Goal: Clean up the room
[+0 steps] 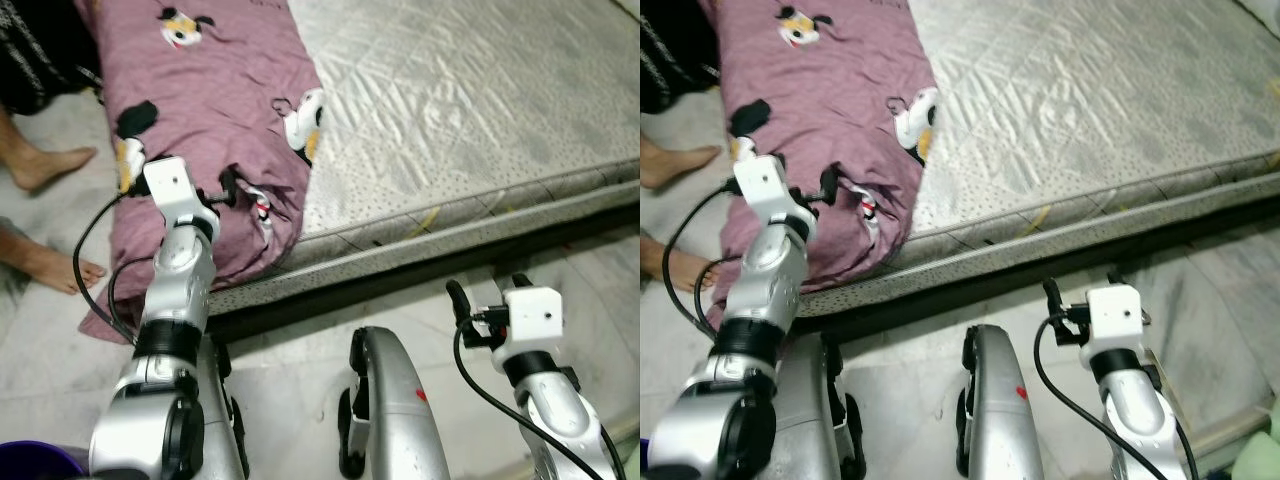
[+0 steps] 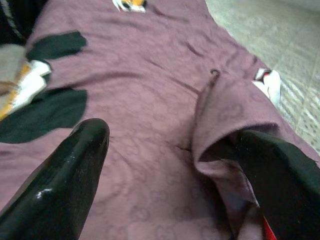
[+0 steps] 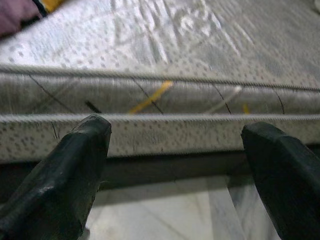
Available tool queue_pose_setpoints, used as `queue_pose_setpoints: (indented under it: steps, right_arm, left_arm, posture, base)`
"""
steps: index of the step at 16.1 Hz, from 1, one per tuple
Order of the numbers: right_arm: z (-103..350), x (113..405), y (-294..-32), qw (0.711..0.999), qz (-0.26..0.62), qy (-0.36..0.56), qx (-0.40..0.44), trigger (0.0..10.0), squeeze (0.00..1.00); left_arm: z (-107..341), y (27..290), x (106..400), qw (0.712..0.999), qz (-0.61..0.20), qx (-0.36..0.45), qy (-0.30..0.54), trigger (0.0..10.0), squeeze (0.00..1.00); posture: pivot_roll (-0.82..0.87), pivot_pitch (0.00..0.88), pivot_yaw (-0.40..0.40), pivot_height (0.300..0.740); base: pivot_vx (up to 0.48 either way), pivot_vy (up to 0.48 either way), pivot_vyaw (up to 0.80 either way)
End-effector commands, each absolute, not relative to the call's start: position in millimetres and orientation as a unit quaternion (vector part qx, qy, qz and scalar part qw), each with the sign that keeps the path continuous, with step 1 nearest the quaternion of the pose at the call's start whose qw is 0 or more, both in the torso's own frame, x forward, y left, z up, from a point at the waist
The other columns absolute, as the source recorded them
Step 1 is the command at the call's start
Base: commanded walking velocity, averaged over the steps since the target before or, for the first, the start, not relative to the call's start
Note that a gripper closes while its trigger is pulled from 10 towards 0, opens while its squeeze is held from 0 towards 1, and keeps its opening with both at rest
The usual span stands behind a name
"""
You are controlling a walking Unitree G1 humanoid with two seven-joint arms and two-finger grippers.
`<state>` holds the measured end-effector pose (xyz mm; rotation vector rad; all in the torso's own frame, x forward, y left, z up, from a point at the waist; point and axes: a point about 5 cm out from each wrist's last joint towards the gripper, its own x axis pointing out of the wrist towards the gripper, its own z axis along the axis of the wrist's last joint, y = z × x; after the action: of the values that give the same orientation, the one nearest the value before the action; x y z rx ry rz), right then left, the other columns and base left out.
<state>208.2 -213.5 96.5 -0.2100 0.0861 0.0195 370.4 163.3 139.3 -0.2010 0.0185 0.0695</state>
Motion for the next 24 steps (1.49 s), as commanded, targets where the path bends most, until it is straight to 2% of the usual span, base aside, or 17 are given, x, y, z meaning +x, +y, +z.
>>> queue_pose_setpoints:
  steps: [1,6,7,9,10,11,14,15,19,22,24]
  right_arm:
    - [99.8,201.7,-218.4,0.993,0.000,0.049,-0.111,10.0,0.00]
    - [106.1,196.3,-222.6,0.991,-0.011,0.059,-0.117,10.0,0.00]
    - [106.6,196.5,-222.9,0.991,-0.012,0.060,-0.118,10.0,0.00]
    - [106.6,197.4,-221.8,0.991,-0.013,0.061,-0.119,10.0,0.00]
    - [106.6,197.8,-221.6,0.991,-0.014,0.062,-0.119,10.0,0.00]
    - [107.4,199.5,-219.2,0.991,-0.014,0.061,-0.118,10.0,0.00]
    - [107.4,202.3,-217.8,0.991,-0.014,0.059,-0.116,10.0,0.00]
    - [106.9,206.3,-216.6,0.992,-0.015,0.056,-0.114,10.0,0.00]
    - [105.8,213.8,-213.9,0.993,-0.015,0.051,-0.109,10.0,0.00]
    - [105.4,224.7,-210.1,0.994,-0.012,0.042,-0.104,10.0,0.00]
    - [106.0,229.3,-208.7,0.994,-0.011,0.037,-0.102,10.0,0.00]
  left_arm:
    - [134.2,163.1,376.0,0.995,0.031,-0.087,0.037,10.0,0.00]
    - [124.2,155.3,388.4,0.991,-0.007,-0.036,0.128,10.0,0.00]
    - [124.4,144.7,390.0,0.991,-0.028,-0.019,0.132,10.0,0.00]
    - [131.5,106.2,391.5,0.988,-0.104,0.038,0.112,10.0,0.00]
    - [132.2,100.8,391.4,0.986,-0.116,0.048,0.110,10.0,0.00]
    - [135.4,65.4,387.1,0.974,-0.189,0.078,0.095,10.0,0.00]
    - [134.8,38.5,379.4,0.958,-0.251,0.115,0.081,10.0,0.00]
    - [132.9,20.4,370.6,0.932,-0.315,0.169,0.055,10.0,0.00]
    - [134.3,20.7,366.8,0.909,-0.360,0.208,0.019,10.0,0.00]
    - [128.6,51.5,375.9,0.935,-0.291,0.197,0.053,10.0,0.00]
    - [121.1,62.3,374.7,0.944,-0.272,0.174,0.069,10.0,0.00]
  posture:
    - [-0.20,0.279,-0.063,0.566]
    - [-0.23,0.288,-0.067,0.566]
    - [-0.24,0.288,-0.067,0.566]
    - [-0.24,0.283,-0.067,0.566]
    - [-0.24,0.281,-0.067,0.566]
    - [-0.24,0.277,-0.066,0.566]
    - [-0.23,0.269,-0.063,0.566]
    - [-0.23,0.258,-0.057,0.566]
    - [-0.21,0.233,-0.049,0.566]
    - [-0.19,0.202,-0.040,0.566]
    - [-0.18,0.188,-0.034,0.566]
  base:
    - [0.000,0.000,0.00]
    - [0.000,0.000,0.00]
    - [0.000,0.000,0.00]
    - [0.000,0.000,0.00]
    - [0.000,0.000,0.00]
    - [0.000,0.000,0.00]
    - [0.000,0.000,0.00]
    - [0.000,0.000,0.00]
    - [0.000,0.000,0.00]
    - [0.000,0.000,0.00]
    - [0.000,0.000,0.00]
